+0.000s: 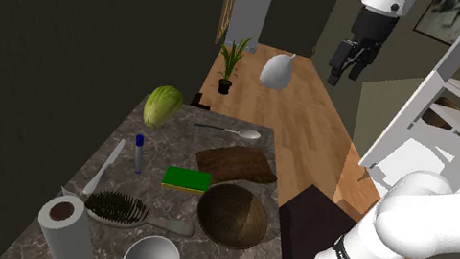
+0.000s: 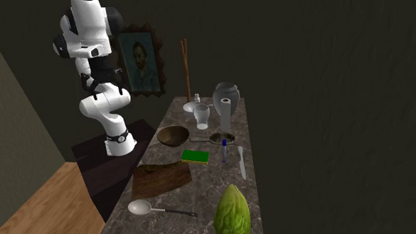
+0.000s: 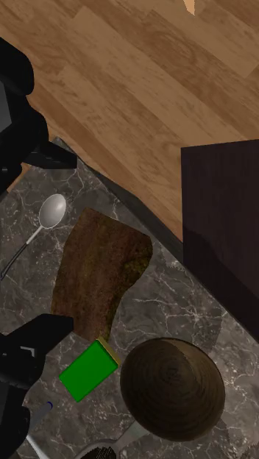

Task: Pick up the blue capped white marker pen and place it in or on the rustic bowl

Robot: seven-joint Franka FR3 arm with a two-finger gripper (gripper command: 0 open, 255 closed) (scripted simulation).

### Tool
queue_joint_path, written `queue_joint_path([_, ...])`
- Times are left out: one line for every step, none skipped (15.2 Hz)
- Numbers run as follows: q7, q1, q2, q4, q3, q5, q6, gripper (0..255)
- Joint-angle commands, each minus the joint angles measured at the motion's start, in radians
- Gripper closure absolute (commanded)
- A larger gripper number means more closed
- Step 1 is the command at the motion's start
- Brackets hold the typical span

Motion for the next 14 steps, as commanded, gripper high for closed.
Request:
queue_joint_path([0.000,0.000,0.000,0.000,0.000,0.000,0.000,0])
queue_joint_path([0.023,0.004,0.011,-0.012,0.016,0.014,0.021,0])
queue_joint_path([0.046,0.007,0.023,-0.024,0.032,0.027,0.042,0])
queue_joint_path([0.068,0.011,0.037,-0.033,0.047,0.040,0.064,0])
queue_joint_path([0.091,0.014,0.051,-0.042,0.063,0.053,0.086,0])
queue_joint_path([0.113,0.018,0.068,-0.050,0.079,0.065,0.108,0])
queue_joint_path([0.135,0.022,0.085,-0.056,0.095,0.077,0.131,0])
queue_joint_path([0.156,0.025,0.104,-0.060,0.111,0.088,0.153,0])
queue_joint_path([0.178,0.029,0.124,-0.064,0.126,0.099,0.176,0])
queue_joint_path([0.199,0.032,0.145,-0.066,0.142,0.109,0.199,0])
queue_joint_path([0.220,0.036,0.167,-0.067,0.158,0.119,0.222,0])
queue_joint_path([0.241,0.039,0.191,-0.067,0.173,0.128,0.244,0])
queue_joint_path([0.262,0.042,0.215,-0.065,0.189,0.136,0.267,0])
queue_joint_path([0.283,0.044,0.241,-0.062,0.204,0.143,0.289,0])
